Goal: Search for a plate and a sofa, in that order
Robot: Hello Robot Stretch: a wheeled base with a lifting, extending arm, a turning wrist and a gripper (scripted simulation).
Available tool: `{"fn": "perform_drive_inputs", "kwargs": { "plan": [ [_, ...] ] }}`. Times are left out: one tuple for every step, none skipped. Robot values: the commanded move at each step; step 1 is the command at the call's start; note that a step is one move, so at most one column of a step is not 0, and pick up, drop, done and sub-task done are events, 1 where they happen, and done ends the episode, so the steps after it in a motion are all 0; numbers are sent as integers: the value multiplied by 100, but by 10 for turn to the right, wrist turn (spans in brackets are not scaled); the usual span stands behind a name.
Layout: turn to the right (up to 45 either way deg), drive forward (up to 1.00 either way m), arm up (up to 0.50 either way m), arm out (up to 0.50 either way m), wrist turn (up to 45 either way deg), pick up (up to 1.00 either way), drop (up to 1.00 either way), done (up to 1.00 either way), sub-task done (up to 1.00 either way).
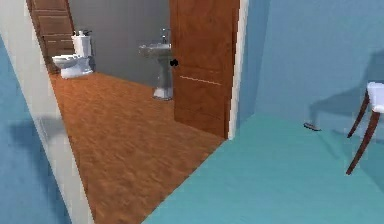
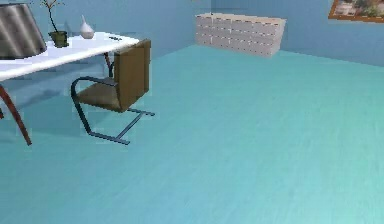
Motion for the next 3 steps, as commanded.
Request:
{"fn": "perform_drive_inputs", "kwargs": {
  "plan": [
    [0,90,0,0,0,0,0,0,0],
    [0,25,0,0,0,0,0,0,0],
    [-450,0,0,0,0,0,0,0,0]
  ]
}}
